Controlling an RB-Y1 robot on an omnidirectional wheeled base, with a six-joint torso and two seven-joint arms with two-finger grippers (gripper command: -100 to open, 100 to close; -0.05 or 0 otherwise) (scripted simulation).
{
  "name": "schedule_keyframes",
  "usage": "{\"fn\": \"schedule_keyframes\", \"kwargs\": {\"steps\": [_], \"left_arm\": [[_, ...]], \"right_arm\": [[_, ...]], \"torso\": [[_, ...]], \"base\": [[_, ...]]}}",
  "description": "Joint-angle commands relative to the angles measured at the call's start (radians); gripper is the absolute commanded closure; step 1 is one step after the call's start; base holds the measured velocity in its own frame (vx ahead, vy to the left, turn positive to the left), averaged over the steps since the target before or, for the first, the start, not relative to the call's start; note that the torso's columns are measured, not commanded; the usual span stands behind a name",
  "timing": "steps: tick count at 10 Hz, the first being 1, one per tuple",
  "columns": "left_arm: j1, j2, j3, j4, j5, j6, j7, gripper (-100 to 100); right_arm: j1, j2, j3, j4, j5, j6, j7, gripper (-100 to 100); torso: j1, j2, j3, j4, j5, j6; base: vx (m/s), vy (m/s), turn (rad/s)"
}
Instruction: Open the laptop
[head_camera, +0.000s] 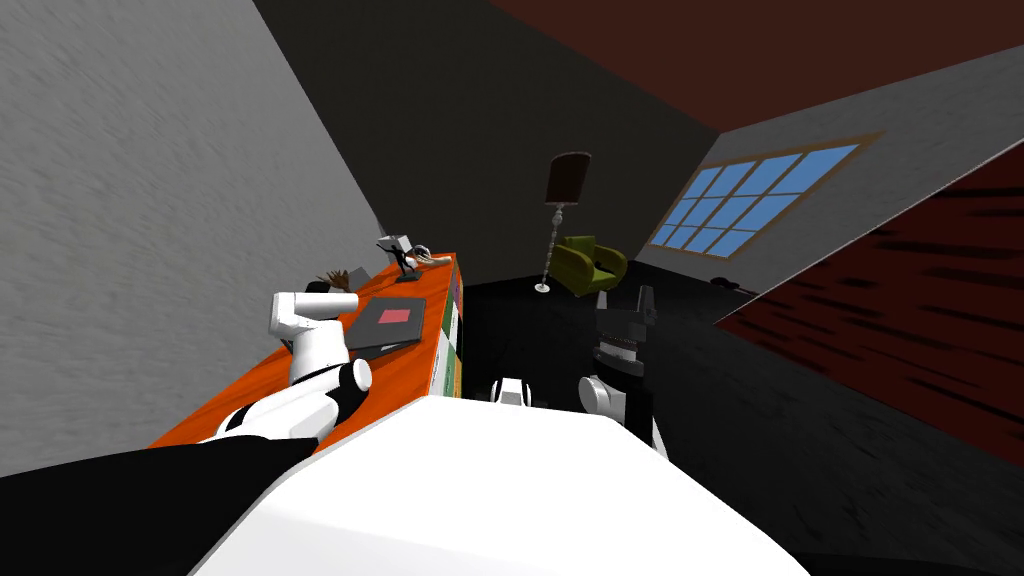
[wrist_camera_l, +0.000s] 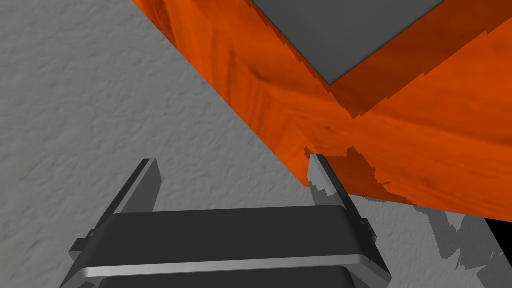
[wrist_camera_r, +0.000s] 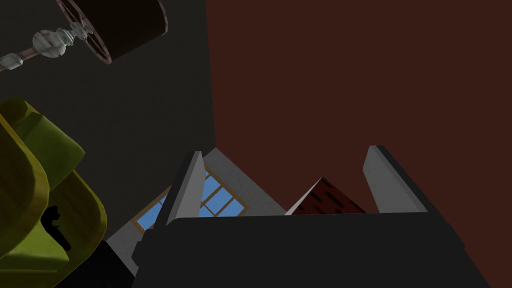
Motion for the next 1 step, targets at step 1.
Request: {"fn": "schedule_keyframes", "kwargs": {"steps": [1], "left_arm": [[0.000,0.000,0.000,0.000,0.000,0.000,0.000,0]], "right_arm": [[0.000,0.000,0.000,0.000,0.000,0.000,0.000,0]], "torso": [[0.000,0.000,0.000,0.000,0.000,0.000]], "base": [[0.000,0.000,0.000]]}}
